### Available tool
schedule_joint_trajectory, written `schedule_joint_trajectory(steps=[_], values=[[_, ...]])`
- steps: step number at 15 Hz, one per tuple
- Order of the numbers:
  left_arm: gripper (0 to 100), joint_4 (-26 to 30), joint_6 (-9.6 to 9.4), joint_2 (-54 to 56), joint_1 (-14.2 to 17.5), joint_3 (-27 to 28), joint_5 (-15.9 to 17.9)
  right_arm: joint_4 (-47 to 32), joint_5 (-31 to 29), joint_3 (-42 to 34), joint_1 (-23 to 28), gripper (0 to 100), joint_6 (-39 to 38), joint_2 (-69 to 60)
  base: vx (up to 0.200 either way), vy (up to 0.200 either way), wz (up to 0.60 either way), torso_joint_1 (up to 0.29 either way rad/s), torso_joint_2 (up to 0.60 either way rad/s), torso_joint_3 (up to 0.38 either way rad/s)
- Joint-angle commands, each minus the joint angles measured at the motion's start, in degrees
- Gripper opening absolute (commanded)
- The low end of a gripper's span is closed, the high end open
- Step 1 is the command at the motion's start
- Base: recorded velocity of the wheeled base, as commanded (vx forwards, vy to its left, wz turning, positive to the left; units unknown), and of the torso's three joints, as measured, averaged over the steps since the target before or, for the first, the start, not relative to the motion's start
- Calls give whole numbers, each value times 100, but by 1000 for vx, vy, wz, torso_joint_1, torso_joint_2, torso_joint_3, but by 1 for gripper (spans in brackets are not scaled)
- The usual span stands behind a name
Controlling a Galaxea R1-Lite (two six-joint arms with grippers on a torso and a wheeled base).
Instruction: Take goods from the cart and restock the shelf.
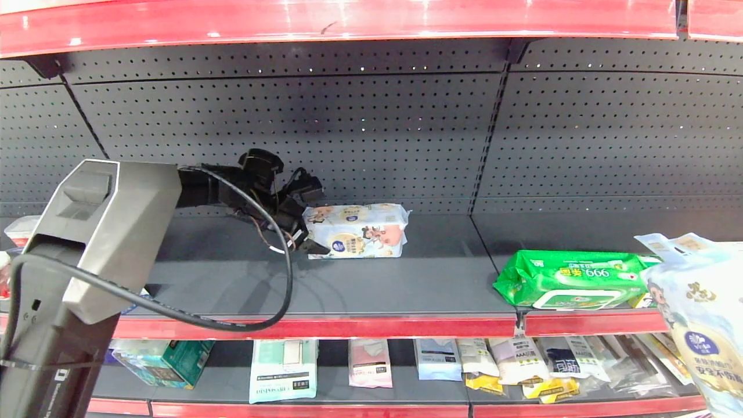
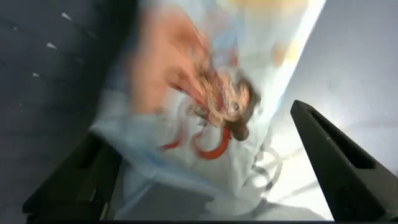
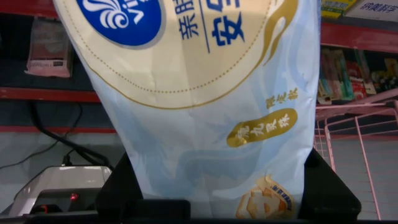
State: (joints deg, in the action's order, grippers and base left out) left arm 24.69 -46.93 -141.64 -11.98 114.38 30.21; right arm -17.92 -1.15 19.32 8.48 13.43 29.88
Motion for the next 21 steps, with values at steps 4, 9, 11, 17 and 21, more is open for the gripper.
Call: schedule_joint_trajectory(steps=[4, 9, 11, 17, 21], values=[[100, 115, 0, -645, -208, 21, 3, -1, 0, -34, -5, 0, 1, 27, 0, 0, 0, 0, 0, 0], [100, 572, 0, -900, -182, 21, 3, -1, 0, -87, -14, 0, 1, 44, 0, 0, 0, 0, 0, 0], [100, 572, 9, -918, -138, 21, 3, -1, 0, -87, -14, 0, 1, 44, 0, 0, 0, 0, 0, 0], [100, 915, 53, -874, -111, 21, -24, -1, -8, -78, -5, 0, 72, 0, 0, 0, 0, 0, 0, 0], [100, 1144, 88, -751, -59, 21, -24, -1, -8, -69, 13, 0, 72, -8, 0, 0, 0, 0, 0, 0]])
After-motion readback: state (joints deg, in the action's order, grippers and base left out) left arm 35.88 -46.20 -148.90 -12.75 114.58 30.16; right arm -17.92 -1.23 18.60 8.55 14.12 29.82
